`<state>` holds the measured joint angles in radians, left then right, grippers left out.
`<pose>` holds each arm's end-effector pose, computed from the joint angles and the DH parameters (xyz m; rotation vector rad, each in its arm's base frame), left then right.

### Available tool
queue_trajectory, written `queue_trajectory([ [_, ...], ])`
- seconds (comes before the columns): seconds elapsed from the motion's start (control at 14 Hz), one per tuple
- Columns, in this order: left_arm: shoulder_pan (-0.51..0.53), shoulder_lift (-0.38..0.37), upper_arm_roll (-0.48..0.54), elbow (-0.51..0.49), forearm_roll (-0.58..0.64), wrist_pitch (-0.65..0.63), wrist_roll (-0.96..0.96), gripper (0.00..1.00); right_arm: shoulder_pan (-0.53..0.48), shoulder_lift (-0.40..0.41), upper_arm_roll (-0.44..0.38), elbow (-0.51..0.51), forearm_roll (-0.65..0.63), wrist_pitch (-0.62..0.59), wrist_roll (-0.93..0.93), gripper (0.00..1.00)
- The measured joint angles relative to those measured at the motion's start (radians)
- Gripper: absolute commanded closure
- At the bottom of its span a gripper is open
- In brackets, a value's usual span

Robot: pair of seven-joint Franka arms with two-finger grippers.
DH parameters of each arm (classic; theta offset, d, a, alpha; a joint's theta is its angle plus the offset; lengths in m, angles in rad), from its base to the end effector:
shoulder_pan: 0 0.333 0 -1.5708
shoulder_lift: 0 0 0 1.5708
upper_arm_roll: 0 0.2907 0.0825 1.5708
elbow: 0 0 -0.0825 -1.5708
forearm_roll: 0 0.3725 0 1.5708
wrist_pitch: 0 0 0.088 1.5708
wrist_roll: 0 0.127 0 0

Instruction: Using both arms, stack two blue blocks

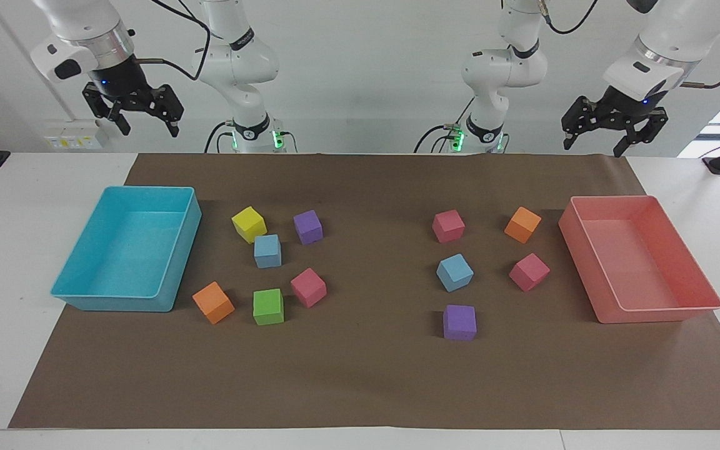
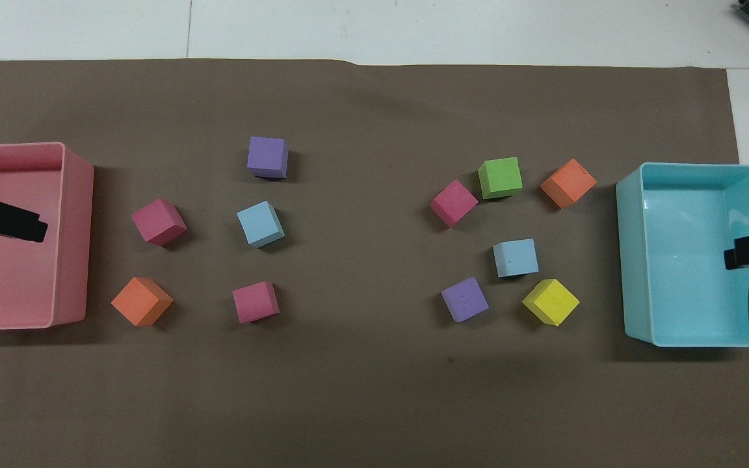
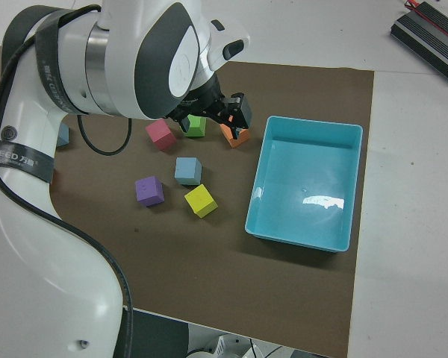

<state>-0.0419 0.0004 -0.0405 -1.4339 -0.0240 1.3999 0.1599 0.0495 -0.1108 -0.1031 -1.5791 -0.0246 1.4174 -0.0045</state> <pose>0.5219 -0.0465 0.6262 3.0926 -0.3823 -0.0521 0.4925 -0.0328 0.6196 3.1280 -0.0803 -0.0811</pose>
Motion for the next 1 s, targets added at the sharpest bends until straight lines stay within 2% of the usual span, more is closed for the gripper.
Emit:
queue_trajectory([
  [0.5, 0.0, 0.0, 0.0, 0.0, 0.0, 0.0, 0.0, 0.0, 0.001, 0.0, 0.002, 0.0, 0.001, 0.0, -0.005, 0.0],
  [0.64, 0.0, 0.0, 0.0, 0.0, 0.0, 0.0, 0.0, 0.0, 0.021, 0.002, 0.027, -0.008, 0.002, 0.011, -0.011, 0.0],
  [1.0, 0.0, 0.0, 0.0, 0.0, 0.0, 0.0, 0.0, 0.0, 0.144, 0.026, 0.055, -0.117, 0.002, 0.176, 0.131, 0.0],
])
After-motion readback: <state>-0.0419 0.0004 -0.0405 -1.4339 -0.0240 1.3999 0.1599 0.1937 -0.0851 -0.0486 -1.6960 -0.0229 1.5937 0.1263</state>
